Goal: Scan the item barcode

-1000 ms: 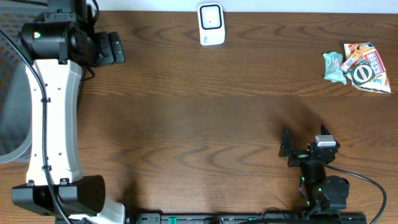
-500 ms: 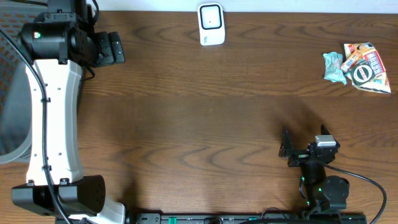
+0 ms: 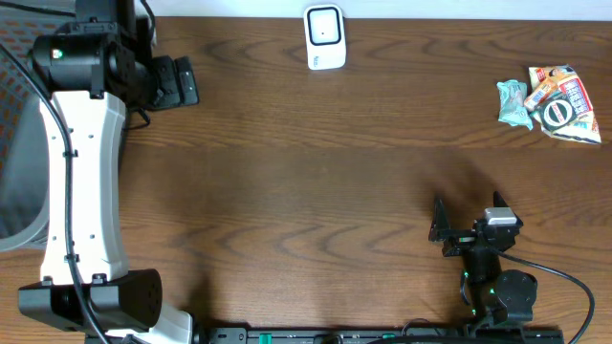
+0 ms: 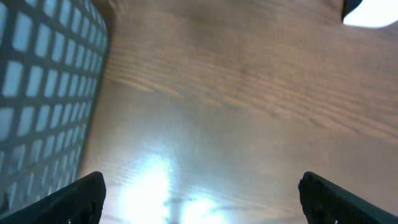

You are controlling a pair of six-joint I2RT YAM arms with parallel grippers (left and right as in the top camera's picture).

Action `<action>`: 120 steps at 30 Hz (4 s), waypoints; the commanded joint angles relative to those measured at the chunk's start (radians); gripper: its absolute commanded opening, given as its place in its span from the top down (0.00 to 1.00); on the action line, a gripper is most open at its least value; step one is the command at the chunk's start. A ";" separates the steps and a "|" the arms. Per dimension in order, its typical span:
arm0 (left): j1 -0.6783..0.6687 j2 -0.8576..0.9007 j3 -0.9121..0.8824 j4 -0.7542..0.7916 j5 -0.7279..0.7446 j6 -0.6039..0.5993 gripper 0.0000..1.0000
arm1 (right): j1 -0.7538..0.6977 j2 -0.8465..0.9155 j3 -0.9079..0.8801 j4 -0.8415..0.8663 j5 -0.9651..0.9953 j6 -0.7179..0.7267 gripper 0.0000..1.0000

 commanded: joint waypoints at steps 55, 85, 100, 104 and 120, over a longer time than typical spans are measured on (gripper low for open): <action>-0.026 -1.280 -1.511 0.914 0.126 0.085 0.02 | -0.008 -0.006 -0.001 -0.004 0.005 0.013 0.01; -0.001 -1.709 -2.000 1.474 0.049 -0.029 0.02 | -0.008 -0.006 -0.001 -0.004 0.005 0.013 0.01; 0.012 -1.714 -2.000 1.461 0.016 -0.029 0.02 | -0.008 -0.006 -0.001 -0.004 0.005 0.013 0.01; 0.012 -1.714 -2.000 1.371 0.013 -0.029 0.02 | -0.008 -0.006 -0.001 -0.004 0.005 0.014 0.01; 0.012 -1.714 -2.000 1.286 -0.055 -0.089 0.02 | -0.008 -0.006 -0.001 -0.004 0.005 0.014 0.01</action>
